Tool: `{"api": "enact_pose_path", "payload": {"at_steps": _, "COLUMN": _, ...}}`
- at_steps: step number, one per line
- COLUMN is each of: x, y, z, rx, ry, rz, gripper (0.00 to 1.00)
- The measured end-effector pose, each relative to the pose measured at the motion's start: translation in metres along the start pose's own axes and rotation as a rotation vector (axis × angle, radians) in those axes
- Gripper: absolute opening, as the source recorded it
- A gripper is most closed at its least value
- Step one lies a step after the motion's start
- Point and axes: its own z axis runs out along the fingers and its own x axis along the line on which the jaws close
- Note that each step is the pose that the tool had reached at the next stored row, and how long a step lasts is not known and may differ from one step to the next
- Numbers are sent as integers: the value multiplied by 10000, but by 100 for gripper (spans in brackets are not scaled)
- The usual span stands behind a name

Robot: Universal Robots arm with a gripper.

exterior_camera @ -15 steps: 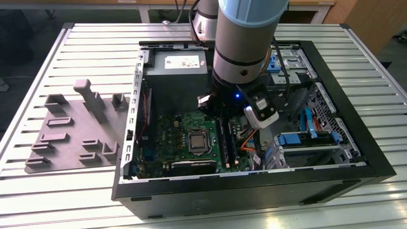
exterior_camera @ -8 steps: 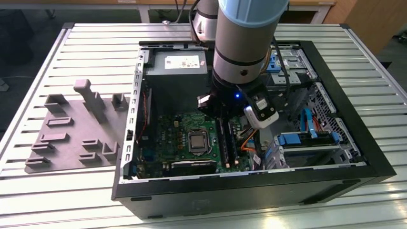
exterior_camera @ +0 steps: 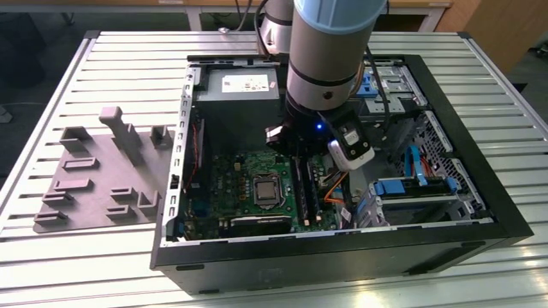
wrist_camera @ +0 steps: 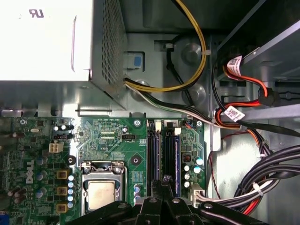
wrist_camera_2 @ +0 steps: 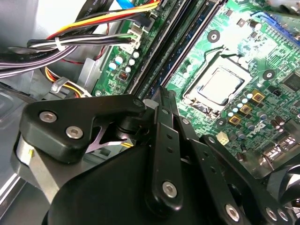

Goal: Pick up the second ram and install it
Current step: 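Press down the second ram until it locks into place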

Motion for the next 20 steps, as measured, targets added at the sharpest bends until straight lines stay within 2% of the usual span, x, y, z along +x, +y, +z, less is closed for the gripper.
{"api": "enact_pose_path", "payload": {"at_steps": 20, "x": 2, "y": 114, "z": 12, "rx": 0, "ry": 0, "rz": 0, "gripper": 11}}
